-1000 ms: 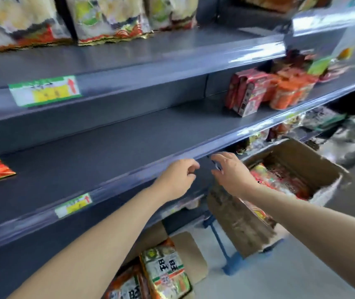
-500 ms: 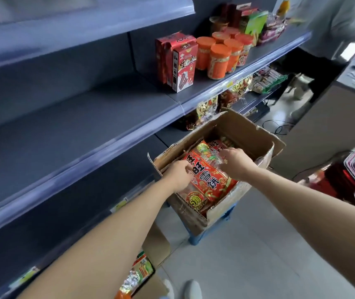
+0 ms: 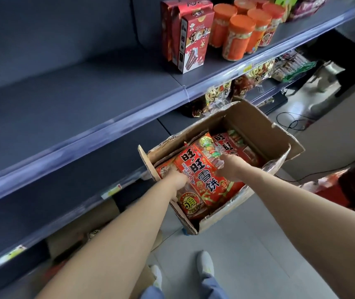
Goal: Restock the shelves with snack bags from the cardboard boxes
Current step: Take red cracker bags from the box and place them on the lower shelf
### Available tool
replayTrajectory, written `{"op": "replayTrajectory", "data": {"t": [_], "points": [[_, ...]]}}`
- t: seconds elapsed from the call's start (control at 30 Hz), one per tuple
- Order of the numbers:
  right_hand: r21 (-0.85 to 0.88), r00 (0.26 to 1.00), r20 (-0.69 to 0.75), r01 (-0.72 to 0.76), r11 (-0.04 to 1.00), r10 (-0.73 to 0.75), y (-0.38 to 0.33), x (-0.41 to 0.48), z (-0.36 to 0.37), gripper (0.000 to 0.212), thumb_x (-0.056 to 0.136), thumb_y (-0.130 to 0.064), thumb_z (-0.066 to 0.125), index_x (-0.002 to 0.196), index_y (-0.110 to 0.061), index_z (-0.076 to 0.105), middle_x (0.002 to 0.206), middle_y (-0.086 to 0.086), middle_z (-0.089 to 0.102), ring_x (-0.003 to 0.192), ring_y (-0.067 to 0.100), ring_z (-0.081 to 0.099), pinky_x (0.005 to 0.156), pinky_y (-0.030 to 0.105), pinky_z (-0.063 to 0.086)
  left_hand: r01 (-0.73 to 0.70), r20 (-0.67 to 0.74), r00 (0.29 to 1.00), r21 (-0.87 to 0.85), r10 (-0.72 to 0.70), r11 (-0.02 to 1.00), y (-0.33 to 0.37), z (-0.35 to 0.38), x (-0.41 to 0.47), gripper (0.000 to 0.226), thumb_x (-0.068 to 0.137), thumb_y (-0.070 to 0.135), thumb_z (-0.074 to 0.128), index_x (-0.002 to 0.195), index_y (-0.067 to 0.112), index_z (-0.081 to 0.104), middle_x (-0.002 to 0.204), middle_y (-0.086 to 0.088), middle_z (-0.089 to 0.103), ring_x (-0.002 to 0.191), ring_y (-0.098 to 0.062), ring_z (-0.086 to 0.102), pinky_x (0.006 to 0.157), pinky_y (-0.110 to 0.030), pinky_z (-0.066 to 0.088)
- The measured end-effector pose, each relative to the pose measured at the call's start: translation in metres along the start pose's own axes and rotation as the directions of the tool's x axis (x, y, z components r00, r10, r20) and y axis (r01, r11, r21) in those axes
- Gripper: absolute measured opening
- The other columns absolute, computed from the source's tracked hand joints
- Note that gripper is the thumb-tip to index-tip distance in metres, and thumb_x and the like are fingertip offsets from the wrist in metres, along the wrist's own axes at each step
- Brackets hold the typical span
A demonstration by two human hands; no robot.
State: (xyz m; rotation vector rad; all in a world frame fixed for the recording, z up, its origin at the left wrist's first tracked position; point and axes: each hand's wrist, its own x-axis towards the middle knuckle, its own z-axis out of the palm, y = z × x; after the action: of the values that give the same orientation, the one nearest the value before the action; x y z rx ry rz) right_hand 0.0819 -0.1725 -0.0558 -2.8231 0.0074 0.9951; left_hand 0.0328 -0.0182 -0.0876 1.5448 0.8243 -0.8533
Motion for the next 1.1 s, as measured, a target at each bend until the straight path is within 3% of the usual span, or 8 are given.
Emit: {"op": "replayTrajectory", "data": {"t": [0.27,0.47,0.53,0.6,0.67,0.8,0.93,1.1], "points": [[0.015,0.977,0.188,0.096,0.995,-0.097,0.015,0.049,0.007,0.044,0.092,-0.033,0.059,0.13,-0.012,0.049,0.113,0.008,0.062,0.101,0.025,0.061,0.083,0.032,0.053,0.126,-0.142,0.978,-0.197,-0.155,0.972,0.006,0.013,0.028,0.059,0.087,0.015,0.066,0.138,0.007,0.037,0.141,-0.019,0.044,0.129,-0.038,0.042,0.106,-0.055,0.036],[0.197,0.961,0.254,0.059,0.979,-0.11,0.042,0.098,0.021,0.077,0.069,-0.042,0.079,0.135,-0.018,0.047,0.127,0.007,0.058,0.115,0.028,0.058,0.102,0.043,0.047,0.171,-0.164,0.963,-0.248,-0.215,0.953,0.01,0.027,0.032,0.053,0.087,0.014,0.067,0.132,0.002,0.042,0.128,-0.017,0.053,0.134,-0.037,0.037,0.113,-0.054,0.027],[0.333,0.957,0.283,-0.035,0.942,-0.065,0.039,0.09,0.013,0.059,0.073,-0.031,0.079,0.122,-0.01,0.055,0.113,0.008,0.067,0.101,0.025,0.067,0.094,0.04,0.053,0.175,-0.156,0.961,-0.299,-0.229,0.938,0.013,0.033,0.028,0.027,0.084,0.012,0.069,0.102,0.005,0.05,0.104,-0.013,0.059,0.122,-0.034,0.051,0.106,-0.05,0.037],[0.454,0.955,0.296,-0.134,0.881,-0.008,0.038,0.084,0.007,0.049,0.073,-0.028,0.079,0.112,-0.008,0.059,0.102,0.008,0.071,0.09,0.025,0.071,0.087,0.039,0.056,0.147,-0.167,0.963,-0.334,-0.212,0.931,0.017,0.038,0.028,0.046,0.075,0.013,0.077,0.114,0.008,0.052,0.11,-0.012,0.066,0.106,-0.029,0.064,0.086,-0.042,0.052],[0.521,0.966,0.26,-0.148,0.84,0.008,0.037,0.083,0.003,0.038,0.074,-0.024,0.079,0.105,-0.008,0.062,0.101,0.009,0.071,0.089,0.025,0.07,0.085,0.036,0.056,0.108,-0.202,0.962,-0.34,-0.185,0.934,0.016,0.04,0.043,0.086,0.063,0.017,0.083,0.136,0.013,0.039,0.112,-0.012,0.068,0.1,-0.028,0.068,0.083,-0.043,0.056],[0.589,0.987,0.152,-0.125,0.798,0.043,0.033,0.073,-0.018,0.031,0.076,-0.027,0.077,0.096,-0.008,0.064,0.093,0.008,0.071,0.082,0.023,0.07,0.082,0.035,0.057,-0.013,-0.266,0.962,-0.268,-0.061,0.963,0.044,0.043,0.006,0.031,0.085,0.011,0.07,0.107,0.012,0.048,0.122,-0.008,0.058,0.117,-0.026,0.057,0.103,-0.04,0.044],[0.584,0.995,-0.005,-0.079,0.808,0.101,0.036,0.052,-0.045,0.041,0.075,-0.043,0.073,0.098,-0.011,0.06,0.087,0.005,0.069,0.078,0.023,0.07,0.081,0.035,0.058,-0.107,-0.233,0.971,-0.184,0.063,0.977,0.063,0.041,-0.025,0.035,0.09,0.009,0.063,0.123,0.005,0.052,0.12,-0.008,0.06,0.119,-0.027,0.055,0.098,-0.034,0.042],[0.554,0.993,-0.078,-0.035,0.832,0.094,0.026,0.01,-0.074,0.033,0.073,-0.042,0.075,0.077,-0.014,0.058,0.084,0.007,0.072,0.074,0.023,0.071,0.08,0.037,0.059,-0.149,-0.181,0.975,-0.119,0.127,0.982,0.064,0.029,-0.066,0.019,0.088,0.015,0.066,0.103,0.013,0.054,0.121,-0.011,0.064,0.113,-0.03,0.06,0.101,-0.041,0.045]]}}
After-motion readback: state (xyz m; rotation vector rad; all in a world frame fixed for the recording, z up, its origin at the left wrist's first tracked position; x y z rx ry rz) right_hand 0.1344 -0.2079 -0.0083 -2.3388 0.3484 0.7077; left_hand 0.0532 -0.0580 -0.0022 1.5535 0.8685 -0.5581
